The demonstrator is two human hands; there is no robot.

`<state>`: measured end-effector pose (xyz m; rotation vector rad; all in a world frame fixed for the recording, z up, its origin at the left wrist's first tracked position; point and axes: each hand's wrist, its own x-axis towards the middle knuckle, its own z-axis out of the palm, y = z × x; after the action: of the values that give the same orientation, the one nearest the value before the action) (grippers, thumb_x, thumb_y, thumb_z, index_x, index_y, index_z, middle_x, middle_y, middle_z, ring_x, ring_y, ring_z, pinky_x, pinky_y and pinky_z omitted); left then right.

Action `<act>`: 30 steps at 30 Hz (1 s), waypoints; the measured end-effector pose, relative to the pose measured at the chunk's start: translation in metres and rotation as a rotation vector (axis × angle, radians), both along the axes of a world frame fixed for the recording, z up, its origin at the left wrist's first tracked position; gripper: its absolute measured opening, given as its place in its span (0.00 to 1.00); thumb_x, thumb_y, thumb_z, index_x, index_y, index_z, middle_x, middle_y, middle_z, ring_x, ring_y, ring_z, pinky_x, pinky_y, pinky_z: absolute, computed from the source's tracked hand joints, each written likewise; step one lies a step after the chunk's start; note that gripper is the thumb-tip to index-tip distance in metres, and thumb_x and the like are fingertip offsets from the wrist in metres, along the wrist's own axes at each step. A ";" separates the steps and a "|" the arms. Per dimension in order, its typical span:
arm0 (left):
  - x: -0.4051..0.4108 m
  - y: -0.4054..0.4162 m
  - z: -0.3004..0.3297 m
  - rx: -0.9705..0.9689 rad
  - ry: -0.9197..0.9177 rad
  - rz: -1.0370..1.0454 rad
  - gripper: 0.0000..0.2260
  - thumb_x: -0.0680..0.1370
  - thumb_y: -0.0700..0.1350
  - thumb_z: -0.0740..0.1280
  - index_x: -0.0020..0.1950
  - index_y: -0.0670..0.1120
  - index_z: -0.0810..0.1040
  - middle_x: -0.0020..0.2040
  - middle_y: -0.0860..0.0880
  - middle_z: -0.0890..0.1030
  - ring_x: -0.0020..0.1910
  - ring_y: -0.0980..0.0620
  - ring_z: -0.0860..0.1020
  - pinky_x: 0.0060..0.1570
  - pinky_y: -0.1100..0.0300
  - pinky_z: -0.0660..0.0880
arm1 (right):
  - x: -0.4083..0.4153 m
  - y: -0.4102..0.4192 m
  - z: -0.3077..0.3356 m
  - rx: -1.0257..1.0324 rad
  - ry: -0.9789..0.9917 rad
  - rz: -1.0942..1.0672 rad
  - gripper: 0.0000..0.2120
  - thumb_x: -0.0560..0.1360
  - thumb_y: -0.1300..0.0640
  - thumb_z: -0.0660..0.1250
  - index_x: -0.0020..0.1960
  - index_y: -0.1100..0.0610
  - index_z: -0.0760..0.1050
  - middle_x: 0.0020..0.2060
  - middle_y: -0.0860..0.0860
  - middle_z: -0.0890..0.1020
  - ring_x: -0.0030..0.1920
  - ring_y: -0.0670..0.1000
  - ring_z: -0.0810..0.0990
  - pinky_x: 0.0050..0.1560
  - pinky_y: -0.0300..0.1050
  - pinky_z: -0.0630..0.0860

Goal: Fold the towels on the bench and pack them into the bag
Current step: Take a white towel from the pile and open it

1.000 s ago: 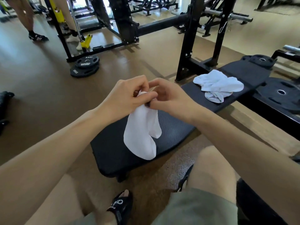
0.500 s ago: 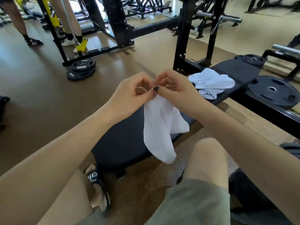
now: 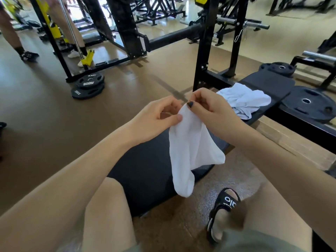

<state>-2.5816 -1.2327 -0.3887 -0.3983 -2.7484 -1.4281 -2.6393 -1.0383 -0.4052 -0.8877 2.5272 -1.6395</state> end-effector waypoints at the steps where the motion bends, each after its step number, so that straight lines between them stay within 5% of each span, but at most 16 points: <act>1: -0.002 -0.003 0.001 -0.014 0.011 -0.002 0.01 0.81 0.40 0.68 0.53 0.44 0.78 0.50 0.48 0.84 0.50 0.51 0.83 0.55 0.49 0.80 | -0.002 0.000 0.001 0.011 -0.003 0.010 0.09 0.81 0.57 0.63 0.45 0.46 0.73 0.36 0.43 0.76 0.36 0.43 0.71 0.39 0.41 0.69; 9: -0.018 -0.003 0.016 -0.087 0.078 -0.028 0.02 0.81 0.42 0.70 0.50 0.45 0.78 0.47 0.51 0.82 0.47 0.52 0.81 0.51 0.51 0.79 | -0.015 0.006 0.015 0.061 -0.007 0.126 0.06 0.80 0.56 0.69 0.44 0.53 0.77 0.31 0.40 0.77 0.33 0.42 0.72 0.34 0.36 0.67; 15: -0.024 -0.007 0.015 -0.105 -0.014 -0.136 0.03 0.82 0.44 0.69 0.52 0.45 0.77 0.51 0.51 0.81 0.50 0.50 0.81 0.52 0.48 0.80 | -0.024 0.007 0.020 -0.018 -0.056 0.072 0.04 0.79 0.61 0.69 0.45 0.59 0.78 0.41 0.59 0.81 0.40 0.48 0.77 0.44 0.47 0.74; 18: -0.022 -0.012 0.009 -0.191 -0.035 -0.208 0.05 0.83 0.46 0.66 0.48 0.53 0.77 0.44 0.60 0.80 0.44 0.60 0.78 0.46 0.62 0.76 | -0.031 0.009 0.023 -0.044 -0.055 0.042 0.04 0.77 0.64 0.69 0.45 0.63 0.77 0.43 0.63 0.81 0.41 0.51 0.78 0.45 0.49 0.74; 20: -0.021 -0.014 0.003 -0.297 -0.028 -0.230 0.11 0.84 0.48 0.64 0.42 0.52 0.72 0.37 0.58 0.75 0.35 0.59 0.72 0.38 0.65 0.68 | -0.035 0.011 0.024 -0.040 -0.033 0.030 0.04 0.76 0.63 0.69 0.44 0.64 0.76 0.43 0.63 0.82 0.42 0.54 0.79 0.46 0.51 0.75; 23: -0.022 -0.020 -0.007 -0.478 0.006 -0.251 0.17 0.85 0.51 0.62 0.39 0.46 0.67 0.36 0.48 0.71 0.35 0.51 0.69 0.38 0.55 0.68 | -0.041 0.014 0.026 -0.044 -0.009 0.010 0.05 0.74 0.62 0.69 0.43 0.64 0.76 0.43 0.63 0.82 0.41 0.58 0.80 0.45 0.51 0.75; 30: -0.020 -0.047 -0.031 -0.594 0.008 -0.250 0.16 0.85 0.52 0.60 0.39 0.50 0.66 0.40 0.54 0.69 0.40 0.54 0.71 0.41 0.63 0.67 | -0.061 0.027 0.025 -0.004 0.059 -0.129 0.04 0.74 0.60 0.68 0.42 0.59 0.76 0.43 0.59 0.83 0.46 0.63 0.81 0.43 0.53 0.77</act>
<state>-2.6019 -1.2800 -0.4194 -0.7748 -3.1573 -0.5891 -2.7002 -1.0114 -0.3800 -0.8013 2.6737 -1.6772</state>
